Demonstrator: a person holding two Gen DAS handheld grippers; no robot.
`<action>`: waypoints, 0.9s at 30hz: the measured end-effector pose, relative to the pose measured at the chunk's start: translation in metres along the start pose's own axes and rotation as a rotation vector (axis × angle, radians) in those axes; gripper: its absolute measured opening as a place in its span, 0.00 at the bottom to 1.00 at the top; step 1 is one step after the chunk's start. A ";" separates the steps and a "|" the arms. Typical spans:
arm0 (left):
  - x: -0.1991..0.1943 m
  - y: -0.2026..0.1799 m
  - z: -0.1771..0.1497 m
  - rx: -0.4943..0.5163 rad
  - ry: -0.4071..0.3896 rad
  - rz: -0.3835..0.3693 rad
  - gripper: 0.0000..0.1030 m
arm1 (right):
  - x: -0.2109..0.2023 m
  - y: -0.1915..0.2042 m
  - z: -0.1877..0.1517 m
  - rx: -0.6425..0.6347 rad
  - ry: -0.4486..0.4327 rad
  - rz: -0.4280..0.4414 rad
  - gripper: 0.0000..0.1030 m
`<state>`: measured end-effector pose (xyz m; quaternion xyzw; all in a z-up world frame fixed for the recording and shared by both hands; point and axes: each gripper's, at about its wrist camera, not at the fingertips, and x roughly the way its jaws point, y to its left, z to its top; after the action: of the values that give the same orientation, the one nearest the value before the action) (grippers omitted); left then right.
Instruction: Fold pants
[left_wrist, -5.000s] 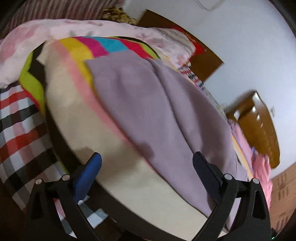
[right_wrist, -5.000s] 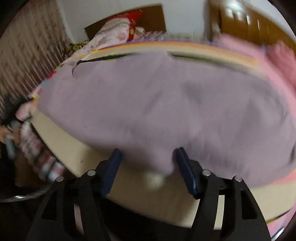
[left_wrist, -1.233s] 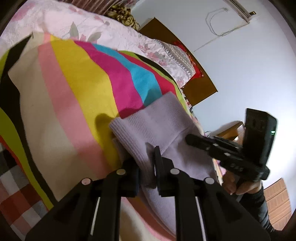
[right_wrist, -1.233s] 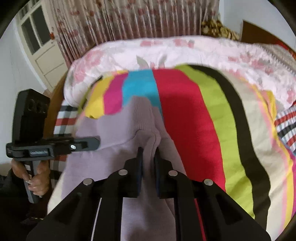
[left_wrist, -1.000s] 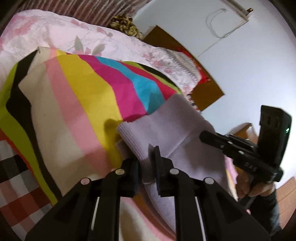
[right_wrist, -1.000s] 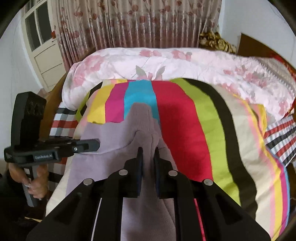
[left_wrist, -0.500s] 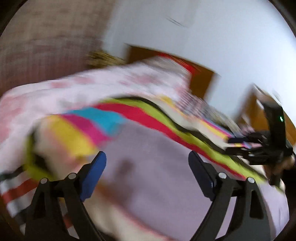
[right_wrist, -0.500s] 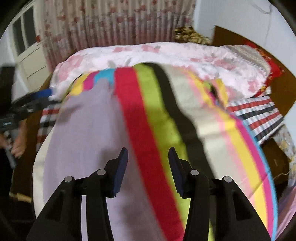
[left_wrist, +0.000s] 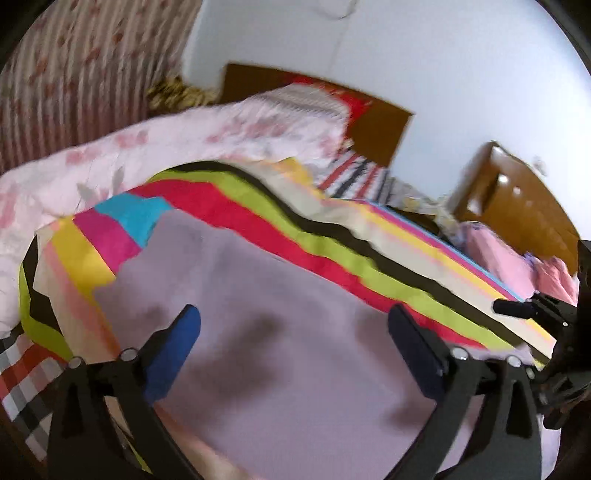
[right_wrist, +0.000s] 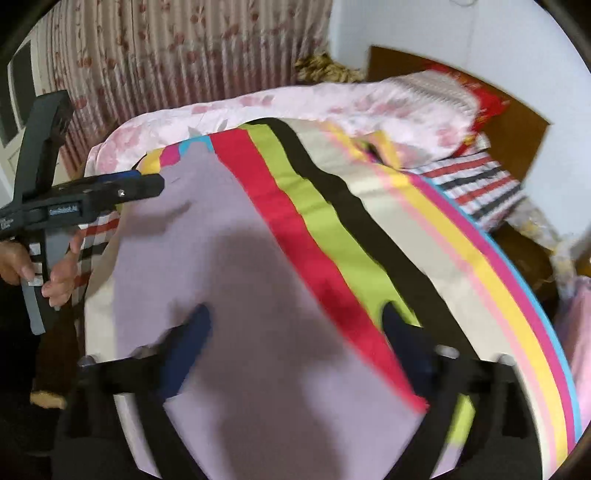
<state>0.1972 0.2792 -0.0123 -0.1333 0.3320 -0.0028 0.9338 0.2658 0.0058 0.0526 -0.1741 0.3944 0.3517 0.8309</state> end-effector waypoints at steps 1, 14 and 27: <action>-0.002 -0.013 -0.011 0.032 0.027 -0.010 0.98 | -0.012 0.006 -0.019 0.006 0.021 -0.009 0.89; 0.003 -0.076 -0.056 0.180 0.172 0.110 0.98 | -0.077 -0.001 -0.166 0.307 0.033 -0.202 0.92; 0.023 -0.203 -0.135 0.434 0.342 -0.026 0.99 | -0.199 -0.046 -0.360 0.674 -0.039 -0.419 0.93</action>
<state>0.1482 0.0477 -0.0764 0.0681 0.4747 -0.1084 0.8708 0.0193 -0.3197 -0.0184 0.0384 0.4279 0.0285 0.9026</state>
